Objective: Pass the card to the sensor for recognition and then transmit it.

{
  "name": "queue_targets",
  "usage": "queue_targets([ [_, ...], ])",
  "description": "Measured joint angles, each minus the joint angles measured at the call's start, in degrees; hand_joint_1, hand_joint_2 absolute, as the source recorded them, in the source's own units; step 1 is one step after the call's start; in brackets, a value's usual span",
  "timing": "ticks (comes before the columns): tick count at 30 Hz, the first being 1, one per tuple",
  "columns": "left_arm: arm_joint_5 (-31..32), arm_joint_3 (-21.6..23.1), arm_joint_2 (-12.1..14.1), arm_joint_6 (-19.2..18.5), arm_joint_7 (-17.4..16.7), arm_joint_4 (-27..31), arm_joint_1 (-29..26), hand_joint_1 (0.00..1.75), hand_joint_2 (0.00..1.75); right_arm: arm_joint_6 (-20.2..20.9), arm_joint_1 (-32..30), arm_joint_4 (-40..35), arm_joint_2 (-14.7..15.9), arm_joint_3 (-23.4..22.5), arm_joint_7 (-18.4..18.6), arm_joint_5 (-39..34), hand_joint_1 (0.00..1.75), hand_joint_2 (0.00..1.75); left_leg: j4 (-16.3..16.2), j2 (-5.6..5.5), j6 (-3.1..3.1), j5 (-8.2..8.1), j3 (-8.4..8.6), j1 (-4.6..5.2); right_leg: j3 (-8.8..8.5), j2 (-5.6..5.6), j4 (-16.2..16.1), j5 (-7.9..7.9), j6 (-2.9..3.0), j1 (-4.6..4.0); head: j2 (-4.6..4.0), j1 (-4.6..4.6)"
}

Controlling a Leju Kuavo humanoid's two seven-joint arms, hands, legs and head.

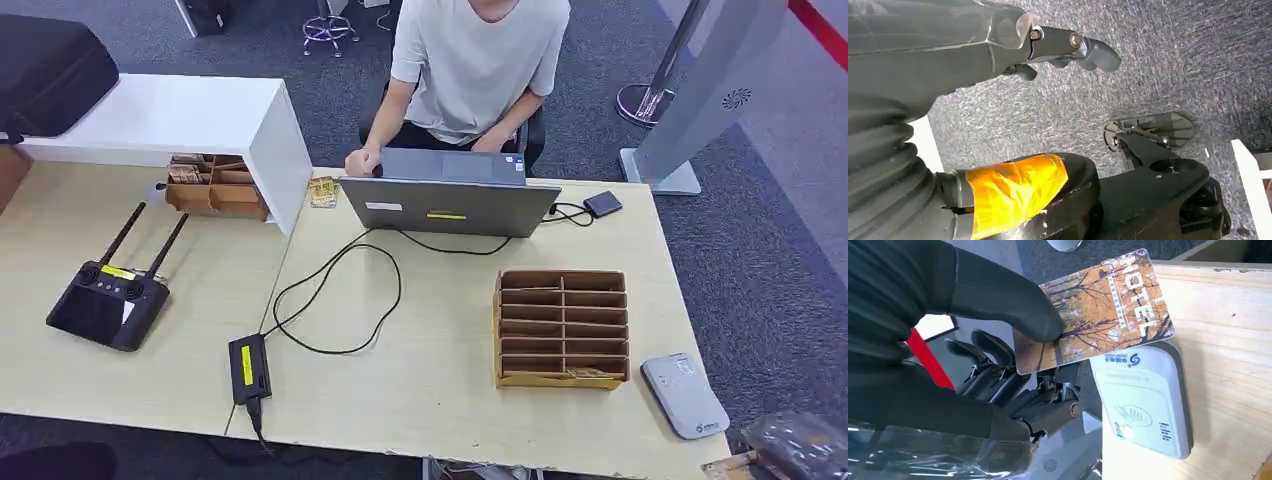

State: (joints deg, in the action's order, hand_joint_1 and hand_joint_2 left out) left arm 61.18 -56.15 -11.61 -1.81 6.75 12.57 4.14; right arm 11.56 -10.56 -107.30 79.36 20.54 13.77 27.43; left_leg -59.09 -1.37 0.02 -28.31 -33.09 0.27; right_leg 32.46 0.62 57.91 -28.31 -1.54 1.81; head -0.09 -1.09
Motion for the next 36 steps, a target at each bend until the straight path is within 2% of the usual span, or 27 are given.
queue_targets([
  [9, 0.0, -0.5, 0.0, 0.0, 0.0, 0.0, 0.0, 0.0, 1.75, 0.4, -0.6, -0.1, 0.0, -0.7, -0.1, 0.3, 1.75, 1.75, 0.0, 0.0, 0.0, 0.0, 0.0, 0.0, -0.01, 0.0, 0.0, 0.0, 0.0, 0.0, 0.0, 0.0],
  [14, 0.1, -0.8, 0.0, 0.0, 0.0, 0.0, 0.0, 0.0, 1.75, 1.8, -2.9, -0.1, -0.2, -3.1, -0.9, 1.6, 1.75, 1.75, 0.0, 0.05, 0.0, 0.0, 0.02, 0.01, -0.01, -0.04, 0.0, 0.0, 0.0, 0.01, 0.0, 0.0],
  [19, 0.2, -0.9, 0.0, 0.0, 0.0, 0.0, 0.0, 0.0, 1.75, 5.1, -3.8, -0.1, -1.5, -5.7, -3.9, 4.9, 1.75, 1.75, 0.0, 0.04, 0.0, 0.0, 0.01, 0.01, 0.0, -0.03, 0.0, 0.0, 0.0, 0.01, 0.0, 0.0],
  [20, 0.4, -0.9, 0.0, 0.0, 0.0, 0.0, 0.0, 0.0, 1.75, 5.4, -2.4, 0.3, -3.0, -5.7, -6.6, 8.3, 1.75, 1.75, 0.1, 0.07, -0.01, 0.0, 0.0, -0.02, -0.01, -0.06, 0.0, -0.01, 0.01, -0.02, 0.0, 0.0],
  [21, 0.6, -0.9, 0.0, 0.0, 0.0, 0.0, -0.1, 0.0, 1.75, 5.1, 1.9, 2.1, -6.2, -4.5, -10.6, 13.6, 1.75, 1.75, 0.1, 0.35, -0.01, 0.0, 0.08, -0.1, 0.03, -0.36, 0.0, 0.01, 0.02, -0.11, 0.0, 0.02],
  [22, 0.9, -0.9, -0.1, 0.0, 0.0, 0.0, 0.0, 0.0, 1.75, 3.9, 7.2, 5.5, -11.3, -2.1, -14.5, 20.9, 1.75, 1.75, 0.1, 0.77, -0.11, -0.08, 0.18, -0.24, 0.0, -0.77, -0.1, 0.13, 0.17, -0.24, 0.0, 0.0],
  [24, 1.1, -0.9, -0.1, 0.0, 0.0, 0.0, 0.5, 0.0, 1.75, 1.2, 13.8, 11.9, -19.0, 3.6, -15.8, 28.3, 1.75, 1.75, 0.1, 1.11, -0.09, -0.2, 0.46, -0.18, -0.14, -1.08, -0.1, 0.14, 0.19, -0.17, 0.0, 0.02],
  [26, 1.4, -0.9, -0.7, -0.5, 0.1, 0.0, 0.7, 0.0, 1.75, 0.4, 17.8, 16.7, -24.0, 8.6, -16.0, 28.0, 1.75, 1.75, 0.1, 1.12, -0.05, -0.14, 0.43, -0.2, -0.16, -1.01, 0.0, 0.16, 0.19, -0.17, 0.0, 0.05],
  [29, 1.4, -0.9, -1.8, -0.8, 0.1, -0.2, 0.5, 0.0, 1.75, -0.9, 21.6, 19.5, -27.4, 12.3, -15.5, 26.3, 1.75, 1.75, 0.0, 1.05, -0.12, -0.1, 0.41, -0.24, -0.18, -0.9, 0.0, 0.16, 0.19, -0.21, 0.0, 0.09],
  [36, 1.6, -0.9, -1.9, -0.9, 0.0, -0.3, 0.4, 0.0, 1.75, -1.8, 25.5, 22.7, -31.1, 16.6, -14.8, 25.4, 1.75, 1.75, 0.0, 0.9, -0.12, -0.11, 0.33, -0.3, -0.17, -0.78, 0.0, 0.13, 0.2, -0.29, 0.0, 0.07],
])
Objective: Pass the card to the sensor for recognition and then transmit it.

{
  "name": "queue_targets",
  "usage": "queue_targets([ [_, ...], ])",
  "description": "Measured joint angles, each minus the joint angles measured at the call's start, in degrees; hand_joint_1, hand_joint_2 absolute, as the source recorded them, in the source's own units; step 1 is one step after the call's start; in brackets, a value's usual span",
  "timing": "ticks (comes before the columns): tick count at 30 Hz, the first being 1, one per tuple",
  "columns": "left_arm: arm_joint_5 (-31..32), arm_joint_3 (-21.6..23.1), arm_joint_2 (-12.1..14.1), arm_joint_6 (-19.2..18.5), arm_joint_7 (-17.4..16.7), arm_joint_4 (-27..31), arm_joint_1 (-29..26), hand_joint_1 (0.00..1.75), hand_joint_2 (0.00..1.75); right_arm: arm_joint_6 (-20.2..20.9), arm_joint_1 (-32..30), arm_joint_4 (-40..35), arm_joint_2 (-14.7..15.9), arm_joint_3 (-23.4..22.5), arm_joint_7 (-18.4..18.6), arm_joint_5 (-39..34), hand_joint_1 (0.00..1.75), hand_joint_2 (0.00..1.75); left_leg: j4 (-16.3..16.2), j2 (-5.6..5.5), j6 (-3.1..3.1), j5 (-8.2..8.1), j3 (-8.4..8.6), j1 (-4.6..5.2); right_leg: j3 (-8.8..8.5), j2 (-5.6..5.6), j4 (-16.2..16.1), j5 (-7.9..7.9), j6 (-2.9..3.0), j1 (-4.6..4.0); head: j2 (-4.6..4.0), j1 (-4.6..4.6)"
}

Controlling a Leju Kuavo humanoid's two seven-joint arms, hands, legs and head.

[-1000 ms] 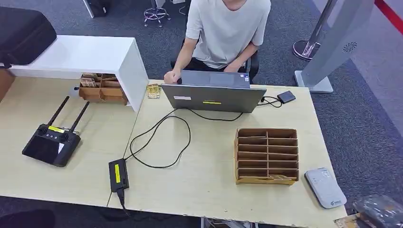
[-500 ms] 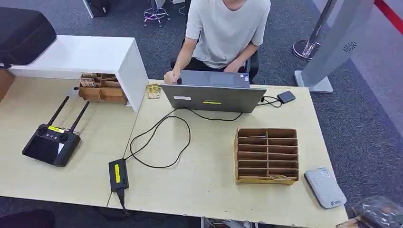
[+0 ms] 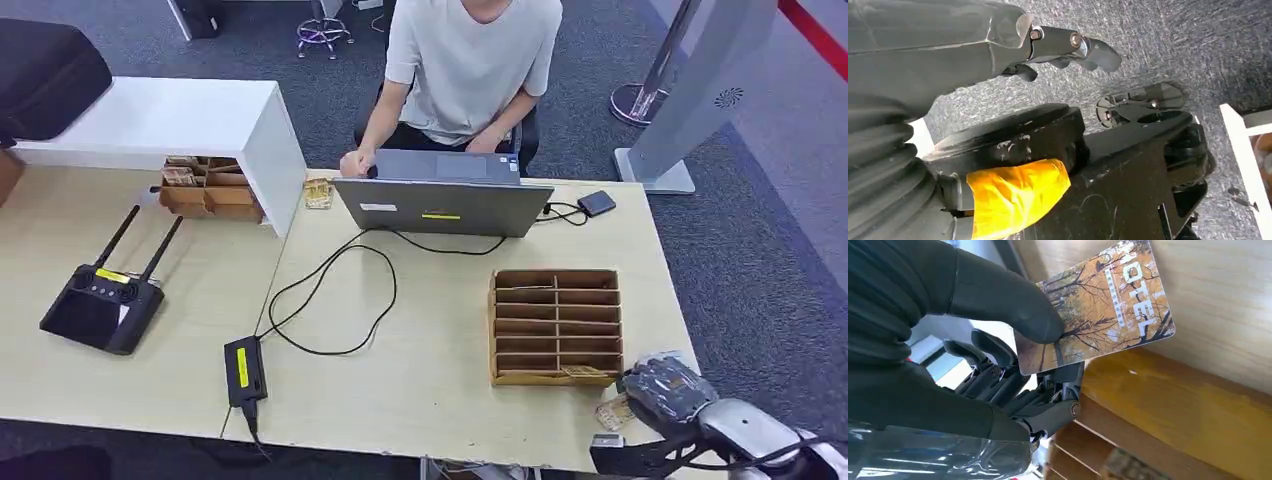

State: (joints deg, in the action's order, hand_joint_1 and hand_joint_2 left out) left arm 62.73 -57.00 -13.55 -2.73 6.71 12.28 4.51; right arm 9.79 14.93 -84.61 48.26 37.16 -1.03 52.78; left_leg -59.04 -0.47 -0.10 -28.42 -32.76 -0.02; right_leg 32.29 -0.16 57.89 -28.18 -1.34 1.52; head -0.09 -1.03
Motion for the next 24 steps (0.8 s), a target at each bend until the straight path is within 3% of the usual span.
queue_targets([
  [16, 0.1, 0.0, 0.0, 0.0, 0.0, 0.0, 0.0, 0.0, 1.75, -2.4, 1.6, 2.5, -3.0, 2.6, 0.4, 0.8, 1.75, 1.75, 0.0, -0.07, 0.0, 0.0, -0.04, 0.0, -0.01, 0.09, 0.0, -0.01, -0.01, 0.0, 0.0, -0.02],
  [21, 0.1, 0.0, 0.0, 0.2, 0.1, 0.0, 0.0, 0.0, 1.75, -10.4, 1.5, 1.9, -3.6, 1.2, 3.6, 6.6, 1.75, 1.75, 0.0, -0.07, 0.0, 0.0, -0.03, 0.0, 0.0, 0.09, 0.0, -0.01, -0.01, 0.0, 0.0, -0.02],
  [24, 0.1, 0.0, 0.0, 0.2, 0.1, 0.0, -0.1, 0.0, 1.75, -13.2, 1.0, 0.9, -4.3, -1.1, 4.6, 8.9, 1.75, 1.75, 0.0, -0.11, 0.0, 0.0, -0.03, -0.01, 0.0, 0.13, 0.0, -0.01, -0.01, 0.0, 0.0, 0.0],
])
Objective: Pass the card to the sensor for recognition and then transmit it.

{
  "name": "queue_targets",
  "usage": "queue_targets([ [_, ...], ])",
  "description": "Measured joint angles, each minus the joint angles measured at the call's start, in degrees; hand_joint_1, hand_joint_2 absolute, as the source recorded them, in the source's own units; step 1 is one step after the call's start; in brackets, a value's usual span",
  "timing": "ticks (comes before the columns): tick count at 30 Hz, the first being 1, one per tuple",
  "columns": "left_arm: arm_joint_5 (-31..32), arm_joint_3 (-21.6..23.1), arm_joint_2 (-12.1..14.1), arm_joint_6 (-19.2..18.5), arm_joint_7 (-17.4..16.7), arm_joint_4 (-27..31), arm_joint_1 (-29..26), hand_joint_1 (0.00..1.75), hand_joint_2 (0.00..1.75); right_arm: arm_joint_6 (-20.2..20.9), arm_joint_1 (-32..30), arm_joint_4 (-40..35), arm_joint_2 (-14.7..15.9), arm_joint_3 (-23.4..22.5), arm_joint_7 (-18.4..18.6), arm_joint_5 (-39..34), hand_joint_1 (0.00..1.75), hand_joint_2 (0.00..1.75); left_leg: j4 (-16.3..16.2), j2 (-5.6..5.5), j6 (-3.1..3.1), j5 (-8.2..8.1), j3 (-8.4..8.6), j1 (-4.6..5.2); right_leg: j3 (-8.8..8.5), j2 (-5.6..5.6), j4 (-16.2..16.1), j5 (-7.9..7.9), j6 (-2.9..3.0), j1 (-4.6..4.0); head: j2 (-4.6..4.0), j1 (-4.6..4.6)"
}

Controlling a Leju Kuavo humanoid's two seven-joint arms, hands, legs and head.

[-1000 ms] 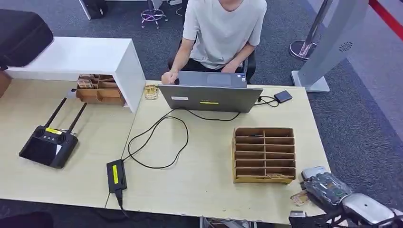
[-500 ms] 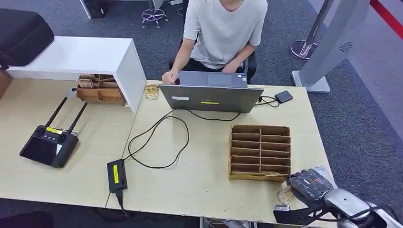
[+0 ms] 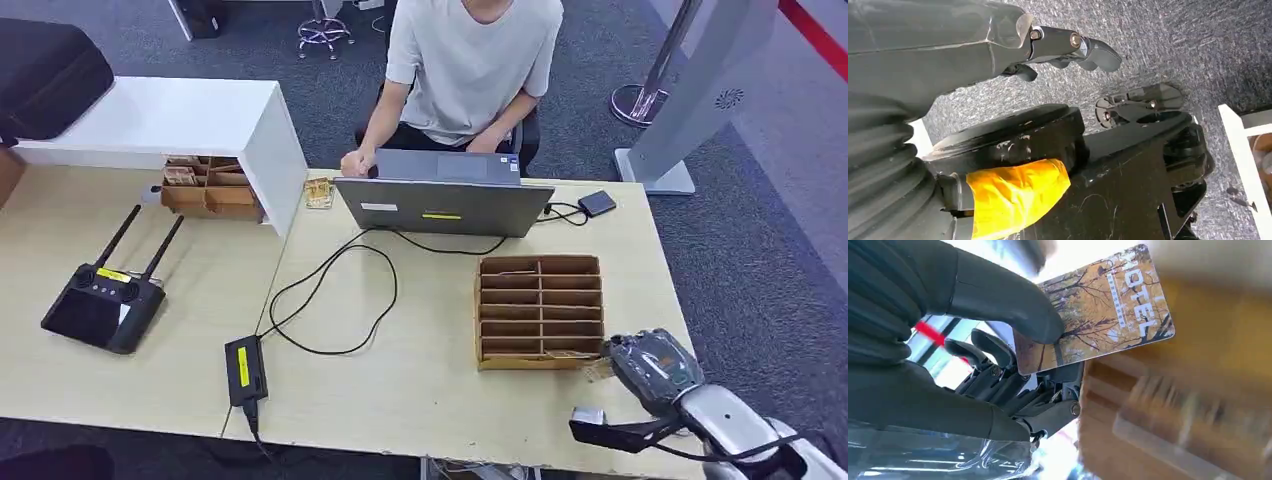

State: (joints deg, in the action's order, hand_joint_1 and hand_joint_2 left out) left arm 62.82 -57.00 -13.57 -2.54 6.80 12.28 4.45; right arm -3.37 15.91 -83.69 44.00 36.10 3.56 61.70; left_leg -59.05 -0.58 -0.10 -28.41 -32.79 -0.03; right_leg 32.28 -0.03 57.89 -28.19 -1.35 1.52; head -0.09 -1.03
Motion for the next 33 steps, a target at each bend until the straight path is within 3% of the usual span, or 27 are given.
queue_targets([
  [5, 0.1, 0.0, 0.0, 0.0, 0.0, 0.0, 0.0, 0.0, 1.75, -0.4, -1.0, -1.1, -0.5, -2.4, 0.3, 0.8, 1.75, 1.75, 0.0, -0.02, 0.0, 0.0, -0.02, 0.0, 0.0, 0.01, 0.0, 0.0, 0.0, 0.0, 0.0, -0.02],
  [22, 0.3, 0.0, 0.0, 0.0, 0.0, 0.0, 0.0, 0.0, 1.75, 0.7, -3.0, -1.6, -2.0, -4.4, -0.5, 2.2, 1.75, 1.75, 0.0, -0.03, 0.0, 0.0, -0.02, 0.0, 0.0, 0.02, 0.0, -0.01, -0.01, 0.0, 0.0, -0.02],
  [28, 0.4, 0.0, 0.0, 0.1, 0.0, 0.0, 0.0, 0.0, 1.75, 1.9, -4.0, 0.1, -2.2, -5.5, 1.7, 5.0, 1.75, 1.75, 0.0, -0.05, 0.0, 0.0, -0.02, 0.0, 0.01, 0.05, 0.0, -0.01, -0.01, 0.0, 0.0, -0.02],
  [33, 0.5, 0.0, 0.0, 0.2, -0.1, 0.0, 0.0, 0.0, 1.75, 1.7, -6.3, 2.7, -2.2, -9.1, 2.6, 6.3, 1.75, 1.75, 0.0, -0.08, 0.0, -0.01, -0.05, 0.01, 0.01, 0.08, 0.0, -0.01, -0.01, 0.01, 0.0, 0.0],
])
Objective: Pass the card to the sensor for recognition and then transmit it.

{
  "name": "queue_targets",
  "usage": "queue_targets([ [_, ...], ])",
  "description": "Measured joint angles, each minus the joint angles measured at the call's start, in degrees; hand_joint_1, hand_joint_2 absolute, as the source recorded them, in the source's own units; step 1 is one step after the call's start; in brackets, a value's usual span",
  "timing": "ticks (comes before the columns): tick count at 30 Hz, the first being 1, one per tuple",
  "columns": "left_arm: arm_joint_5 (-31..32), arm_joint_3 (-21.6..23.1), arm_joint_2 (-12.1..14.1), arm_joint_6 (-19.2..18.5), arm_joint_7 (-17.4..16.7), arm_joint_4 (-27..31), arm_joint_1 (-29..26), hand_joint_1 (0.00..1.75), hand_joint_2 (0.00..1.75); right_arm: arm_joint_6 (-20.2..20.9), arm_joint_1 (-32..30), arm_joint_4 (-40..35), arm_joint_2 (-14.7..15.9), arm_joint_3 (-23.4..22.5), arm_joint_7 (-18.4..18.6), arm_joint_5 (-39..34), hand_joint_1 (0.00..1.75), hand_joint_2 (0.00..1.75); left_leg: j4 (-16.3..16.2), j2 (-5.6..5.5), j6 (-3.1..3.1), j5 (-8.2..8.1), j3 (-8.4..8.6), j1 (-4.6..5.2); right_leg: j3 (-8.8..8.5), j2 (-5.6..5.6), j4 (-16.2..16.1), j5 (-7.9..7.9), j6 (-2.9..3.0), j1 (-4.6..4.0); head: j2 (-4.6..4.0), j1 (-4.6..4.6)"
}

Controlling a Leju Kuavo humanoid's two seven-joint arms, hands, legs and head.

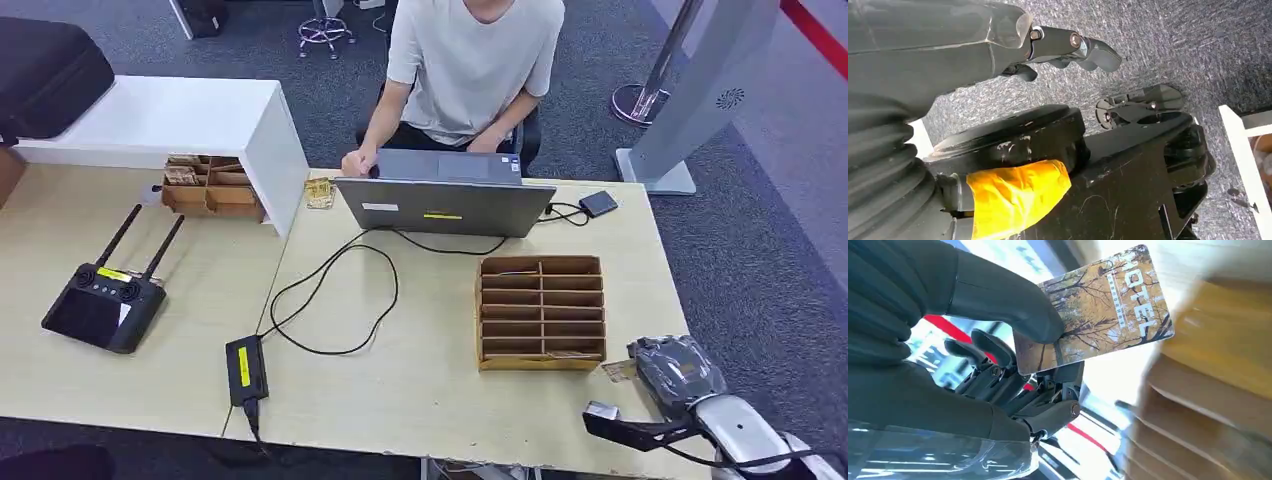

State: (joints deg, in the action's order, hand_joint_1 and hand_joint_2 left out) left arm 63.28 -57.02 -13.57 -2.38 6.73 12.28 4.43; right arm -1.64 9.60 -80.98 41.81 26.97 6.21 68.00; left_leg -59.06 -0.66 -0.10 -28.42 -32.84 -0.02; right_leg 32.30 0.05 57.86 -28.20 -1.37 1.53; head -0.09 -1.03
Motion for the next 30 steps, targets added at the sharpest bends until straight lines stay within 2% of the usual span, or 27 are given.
queue_targets([
  [8, 0.3, 0.0, 0.0, 0.0, 0.0, 0.0, 0.0, 0.0, 1.75, -0.2, -2.8, 2.4, 0.0, -5.9, 0.8, 1.2, 1.75, 1.75, 0.0, -0.01, 0.0, 0.0, 0.0, 0.0, 0.01, 0.01, 0.0, -0.01, 0.0, 0.0, 0.0, -0.02],
  [30, 0.3, -0.1, 0.0, 0.2, -0.1, 0.0, 0.0, 0.0, 1.75, 0.8, -3.3, 4.6, -0.6, -9.9, -0.4, 2.7, 1.75, 1.75, 0.0, -0.02, 0.0, 0.0, -0.01, 0.0, 0.0, 0.04, 0.0, -0.01, -0.01, 0.0, 0.0, -0.02],
])
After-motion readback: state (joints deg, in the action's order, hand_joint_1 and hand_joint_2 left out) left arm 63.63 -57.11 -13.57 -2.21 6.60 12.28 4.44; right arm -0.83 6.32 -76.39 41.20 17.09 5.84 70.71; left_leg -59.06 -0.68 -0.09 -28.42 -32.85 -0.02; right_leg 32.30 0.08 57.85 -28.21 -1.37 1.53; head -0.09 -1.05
